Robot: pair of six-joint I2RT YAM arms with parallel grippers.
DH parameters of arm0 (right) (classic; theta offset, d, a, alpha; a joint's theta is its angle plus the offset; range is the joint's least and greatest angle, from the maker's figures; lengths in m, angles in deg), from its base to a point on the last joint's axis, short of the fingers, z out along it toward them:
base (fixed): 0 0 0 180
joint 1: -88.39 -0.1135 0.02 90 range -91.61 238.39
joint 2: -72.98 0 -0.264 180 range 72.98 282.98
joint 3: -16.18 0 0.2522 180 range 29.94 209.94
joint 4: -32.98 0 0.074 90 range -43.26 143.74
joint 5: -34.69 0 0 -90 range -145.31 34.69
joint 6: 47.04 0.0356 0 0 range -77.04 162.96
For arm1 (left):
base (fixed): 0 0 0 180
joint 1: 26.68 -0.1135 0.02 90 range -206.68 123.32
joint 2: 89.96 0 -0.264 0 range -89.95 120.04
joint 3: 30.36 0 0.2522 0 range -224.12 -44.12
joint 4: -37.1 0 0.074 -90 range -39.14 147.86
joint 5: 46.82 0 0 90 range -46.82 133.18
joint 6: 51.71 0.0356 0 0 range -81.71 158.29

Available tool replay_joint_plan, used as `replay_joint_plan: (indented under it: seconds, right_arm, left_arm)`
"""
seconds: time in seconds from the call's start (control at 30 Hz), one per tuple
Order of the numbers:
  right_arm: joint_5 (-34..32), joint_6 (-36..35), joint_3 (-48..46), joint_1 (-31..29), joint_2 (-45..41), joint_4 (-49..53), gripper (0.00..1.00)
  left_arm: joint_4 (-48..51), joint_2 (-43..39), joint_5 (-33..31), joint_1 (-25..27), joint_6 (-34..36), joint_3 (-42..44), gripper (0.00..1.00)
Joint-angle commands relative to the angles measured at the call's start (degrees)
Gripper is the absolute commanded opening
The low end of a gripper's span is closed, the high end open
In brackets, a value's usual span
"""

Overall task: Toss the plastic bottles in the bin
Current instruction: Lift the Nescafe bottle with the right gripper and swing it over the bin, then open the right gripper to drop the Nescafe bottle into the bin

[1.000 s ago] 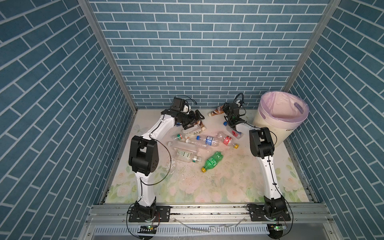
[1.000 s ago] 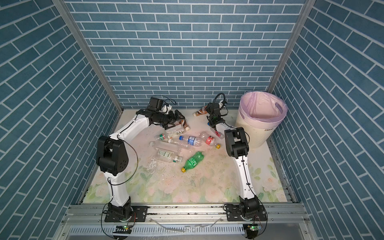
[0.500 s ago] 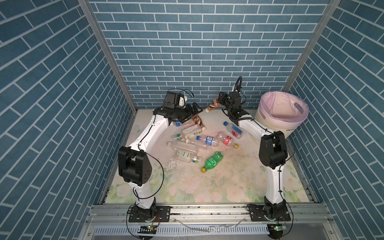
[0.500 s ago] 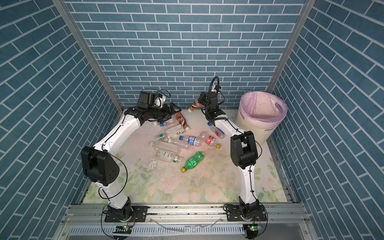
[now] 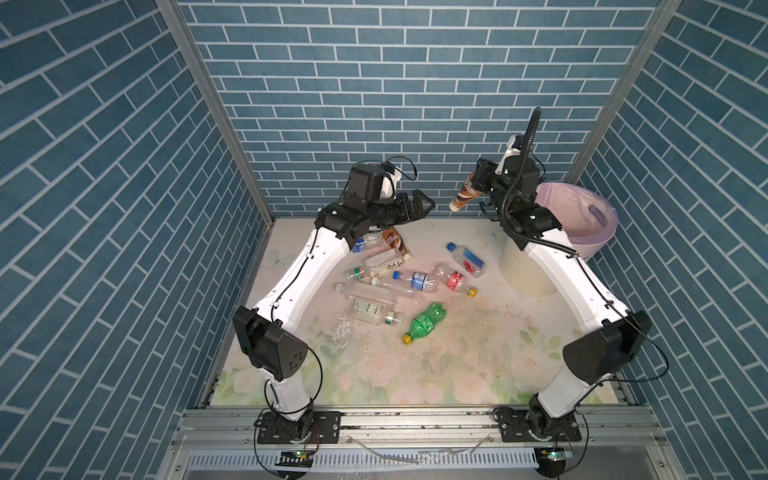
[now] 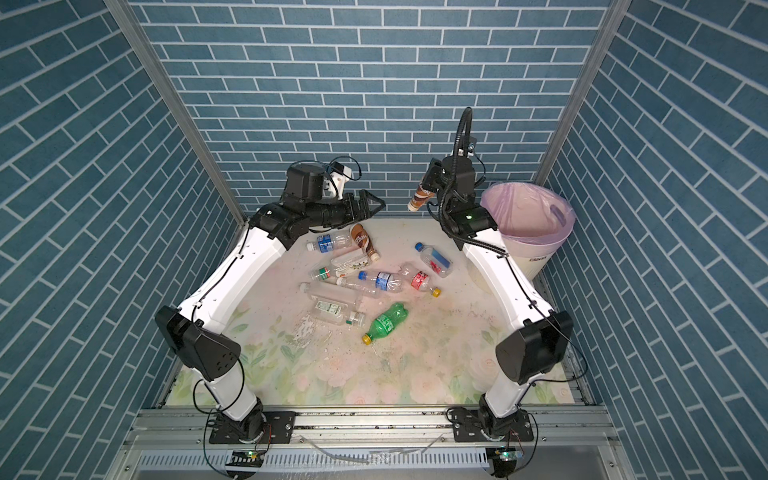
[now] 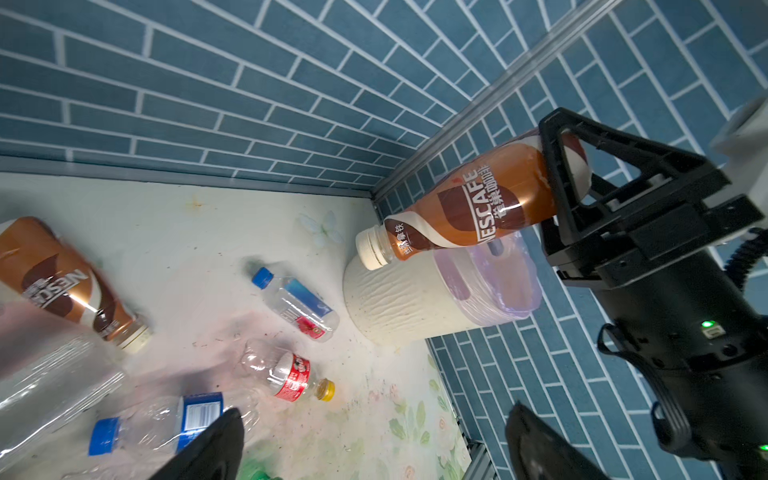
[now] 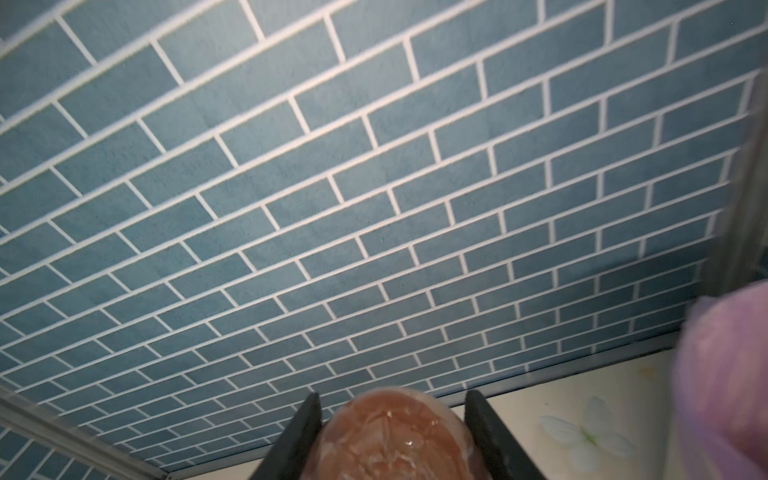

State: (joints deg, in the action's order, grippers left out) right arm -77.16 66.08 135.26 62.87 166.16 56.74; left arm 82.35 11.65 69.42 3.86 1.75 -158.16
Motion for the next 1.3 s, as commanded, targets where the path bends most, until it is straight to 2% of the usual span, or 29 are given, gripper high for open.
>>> replay_joint_plan:
  seconds: [0.0,0.3,0.63,0.8,0.9,0.93,0.97,1.0,1.03,1.07,1.2,1.27]
  right_arm:
    - [-8.7,-8.6,1.4,0.2,-7.3,5.1,0.15]
    - [-13.3,-12.7,-0.4,7.7,-17.3,8.6,0.12]
    - [-18.1,-22.5,6.3,11.1,-15.9,7.7,0.12]
    - [-17.8,-17.9,1.8,17.4,-11.3,10.8,0.12]
    - [-13.0,-10.8,-1.0,23.4,-6.9,15.2,0.14]
    - [-11.4,-10.0,-0.4,24.4,-5.7,16.8,0.2]
    - [-9.6,-10.2,1.2,24.5,-5.0,18.6,0.42]
    - [-8.1,-10.5,3.2,24.3,-4.9,19.9,0.6]
    - [-7.4,-10.6,4.8,23.6,-5.4,20.7,0.73]
    - [-7.3,-11.1,6.0,22.7,-6.3,20.7,0.79]
    - [-8.3,-13.7,10.2,18.7,-8.0,22.2,0.96]
    - [-8.9,-14.1,11.4,17.4,-8.0,23.8,0.99]
  left_arm:
    - [2.4,3.4,-1.9,3.0,1.4,-2.3,0.99]
    - [4.2,7.3,-3.1,8.2,1.9,-6.8,0.99]
    - [7.1,11.5,-3.3,9.0,3.7,-12.8,0.99]
    - [7.9,12.0,-3.2,9.0,4.3,-12.6,0.99]
    - [8.3,11.7,-3.1,9.0,4.4,-11.9,0.99]
    - [8.5,11.3,-3.1,9.0,4.6,-11.6,0.99]
    - [8.4,10.8,-3.1,9.0,4.7,-11.1,0.99]
    - [8.4,10.3,-3.3,9.0,4.8,-10.4,0.99]
    - [8.1,9.7,-3.7,9.0,4.9,-9.4,0.99]
    - [7.7,9.0,-4.0,9.0,4.8,-8.5,0.99]
    - [6.7,7.3,-4.1,9.1,4.3,-6.1,0.99]
    - [6.7,6.5,-4.3,9.2,4.3,-5.3,0.99]
